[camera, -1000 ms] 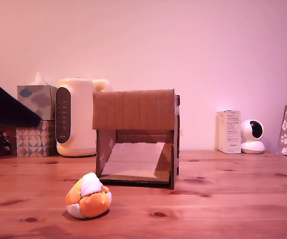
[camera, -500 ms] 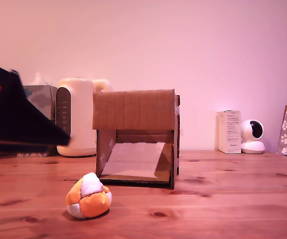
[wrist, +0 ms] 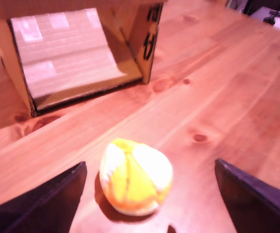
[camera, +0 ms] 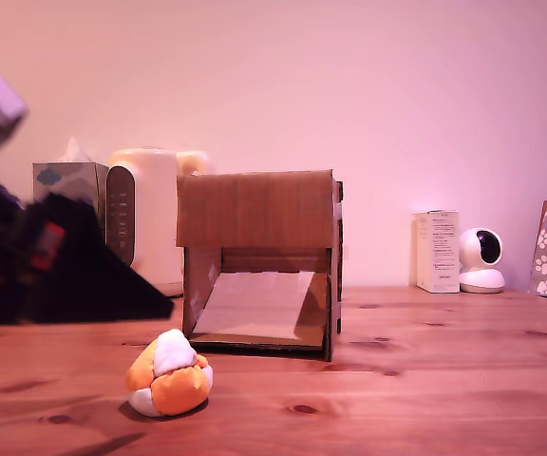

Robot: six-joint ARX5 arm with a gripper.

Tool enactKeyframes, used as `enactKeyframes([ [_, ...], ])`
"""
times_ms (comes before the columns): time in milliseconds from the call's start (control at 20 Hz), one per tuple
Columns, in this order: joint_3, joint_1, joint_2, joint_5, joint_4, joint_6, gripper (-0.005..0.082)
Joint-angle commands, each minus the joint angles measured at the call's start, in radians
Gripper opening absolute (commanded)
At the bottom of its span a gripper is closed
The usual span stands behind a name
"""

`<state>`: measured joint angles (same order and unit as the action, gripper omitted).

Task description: Drop the footbag into the cardboard dice tower

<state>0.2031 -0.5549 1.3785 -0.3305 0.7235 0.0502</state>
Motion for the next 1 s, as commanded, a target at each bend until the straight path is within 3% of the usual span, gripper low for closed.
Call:
enactKeyframes([
  [0,0.035,-0.002,0.05,0.0,0.015,-0.007,0.0767],
  [300,0.151,-0.002,0.229,-0.006,-0.03,-0.006,0.0757],
  [350,0.163,-0.002,0.243,-0.022,-0.061,-0.006,0.0723],
  [450,0.183,-0.002,0.25,-0.032,-0.13,-0.013,0.0536],
  [600,0.196,-0.002,0.25,-0.027,-0.152,-0.033,0.012],
  [650,0.2,-0.002,0.249,-0.027,-0.152,-0.033,0.0049],
  [950,0.205,-0.002,0.113,-0.059,-0.227,-0.027,0.0032],
])
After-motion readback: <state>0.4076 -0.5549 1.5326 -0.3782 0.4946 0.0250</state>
